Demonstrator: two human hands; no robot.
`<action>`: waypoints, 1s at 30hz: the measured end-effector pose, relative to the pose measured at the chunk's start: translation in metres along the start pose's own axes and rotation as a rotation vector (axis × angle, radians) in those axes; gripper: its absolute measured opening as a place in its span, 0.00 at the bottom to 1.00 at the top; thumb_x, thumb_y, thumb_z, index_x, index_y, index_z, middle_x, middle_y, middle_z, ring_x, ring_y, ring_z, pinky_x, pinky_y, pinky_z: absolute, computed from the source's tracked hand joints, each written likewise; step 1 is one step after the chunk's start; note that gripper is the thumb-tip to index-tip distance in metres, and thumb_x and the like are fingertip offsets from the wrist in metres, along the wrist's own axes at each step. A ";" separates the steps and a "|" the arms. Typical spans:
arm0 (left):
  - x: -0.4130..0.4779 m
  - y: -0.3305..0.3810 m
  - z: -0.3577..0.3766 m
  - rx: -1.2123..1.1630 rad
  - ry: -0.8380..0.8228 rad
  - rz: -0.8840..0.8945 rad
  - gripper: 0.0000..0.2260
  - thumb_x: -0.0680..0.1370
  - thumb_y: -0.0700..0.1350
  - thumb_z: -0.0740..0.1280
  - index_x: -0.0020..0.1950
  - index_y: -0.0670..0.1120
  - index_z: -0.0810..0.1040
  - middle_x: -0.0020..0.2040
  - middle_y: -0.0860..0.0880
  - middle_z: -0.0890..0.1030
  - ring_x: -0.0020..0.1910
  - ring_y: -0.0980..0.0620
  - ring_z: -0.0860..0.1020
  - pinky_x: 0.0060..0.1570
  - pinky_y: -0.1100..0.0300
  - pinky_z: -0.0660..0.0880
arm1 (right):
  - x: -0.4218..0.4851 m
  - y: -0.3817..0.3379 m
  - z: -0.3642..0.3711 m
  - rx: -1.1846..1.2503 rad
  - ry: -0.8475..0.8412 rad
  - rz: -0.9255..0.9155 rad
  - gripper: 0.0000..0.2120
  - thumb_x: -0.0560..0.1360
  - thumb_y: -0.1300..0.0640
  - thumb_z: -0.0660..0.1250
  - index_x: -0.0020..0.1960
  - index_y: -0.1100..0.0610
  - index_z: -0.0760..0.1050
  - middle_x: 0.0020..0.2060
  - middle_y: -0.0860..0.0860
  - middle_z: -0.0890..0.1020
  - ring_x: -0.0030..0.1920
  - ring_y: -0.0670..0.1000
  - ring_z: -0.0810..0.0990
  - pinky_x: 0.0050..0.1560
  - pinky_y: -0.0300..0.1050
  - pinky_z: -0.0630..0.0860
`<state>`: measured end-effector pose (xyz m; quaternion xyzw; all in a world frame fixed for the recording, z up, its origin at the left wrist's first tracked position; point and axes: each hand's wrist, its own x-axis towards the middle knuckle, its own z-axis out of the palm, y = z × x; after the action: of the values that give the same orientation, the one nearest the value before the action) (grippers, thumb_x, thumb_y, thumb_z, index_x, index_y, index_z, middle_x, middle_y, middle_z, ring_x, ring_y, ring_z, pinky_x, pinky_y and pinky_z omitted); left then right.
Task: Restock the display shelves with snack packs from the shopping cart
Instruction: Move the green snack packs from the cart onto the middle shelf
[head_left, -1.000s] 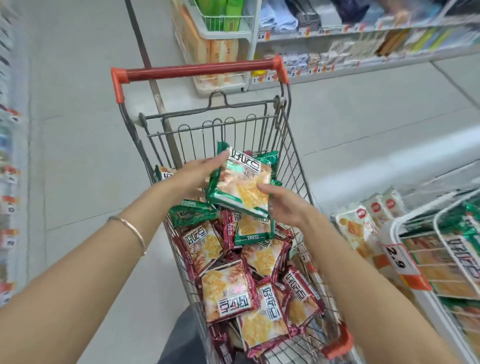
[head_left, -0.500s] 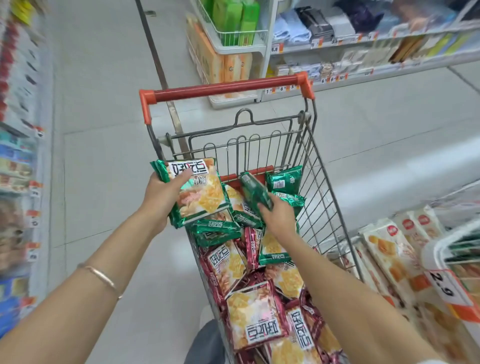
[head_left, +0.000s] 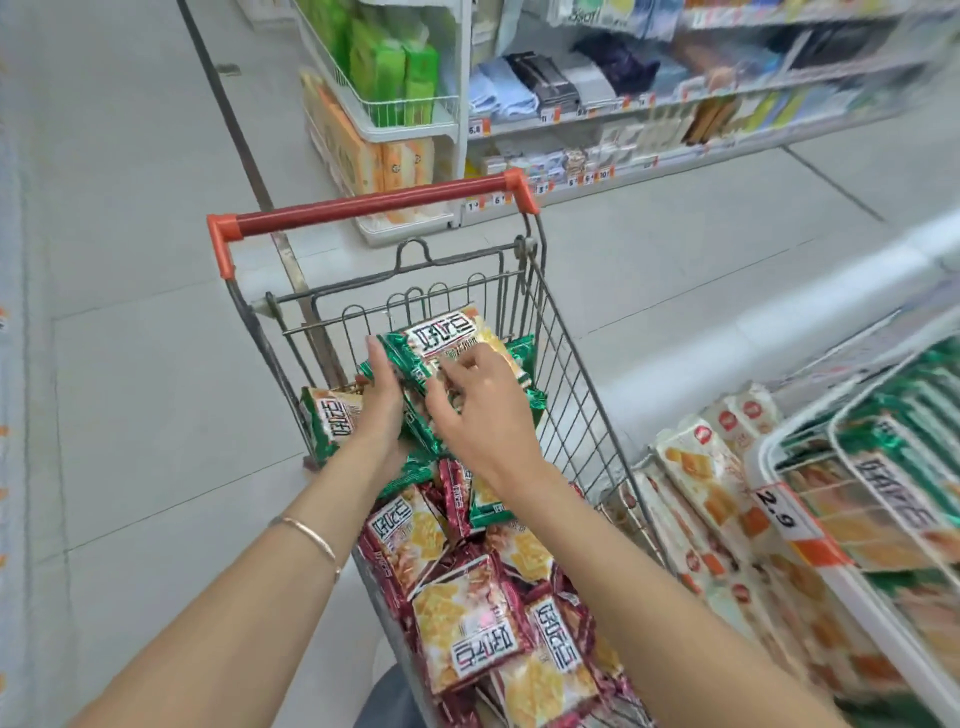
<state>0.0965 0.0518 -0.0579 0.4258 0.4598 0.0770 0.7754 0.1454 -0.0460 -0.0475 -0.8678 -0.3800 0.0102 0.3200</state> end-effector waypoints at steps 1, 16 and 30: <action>-0.006 -0.005 0.002 -0.023 -0.066 -0.008 0.34 0.76 0.73 0.49 0.70 0.51 0.70 0.66 0.52 0.74 0.66 0.49 0.72 0.68 0.43 0.67 | -0.004 0.002 -0.005 -0.012 -0.010 -0.035 0.20 0.80 0.51 0.62 0.63 0.64 0.80 0.47 0.52 0.75 0.50 0.51 0.72 0.55 0.51 0.74; -0.109 -0.076 0.075 0.254 -0.322 0.017 0.29 0.71 0.61 0.71 0.66 0.44 0.76 0.53 0.43 0.86 0.47 0.45 0.85 0.45 0.52 0.81 | -0.090 0.137 -0.141 0.881 -0.568 0.712 0.40 0.71 0.44 0.76 0.74 0.52 0.59 0.56 0.54 0.84 0.49 0.52 0.86 0.47 0.50 0.83; -0.239 -0.155 0.249 0.668 -0.732 0.189 0.28 0.63 0.62 0.75 0.54 0.45 0.78 0.34 0.52 0.83 0.34 0.52 0.81 0.39 0.60 0.77 | -0.295 0.180 -0.316 0.915 -0.009 0.799 0.19 0.71 0.40 0.75 0.55 0.51 0.80 0.50 0.49 0.87 0.57 0.54 0.83 0.70 0.59 0.72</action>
<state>0.1132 -0.3147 0.0371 0.6897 0.1169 -0.1588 0.6968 0.1355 -0.5066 0.0358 -0.7177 0.0169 0.2958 0.6302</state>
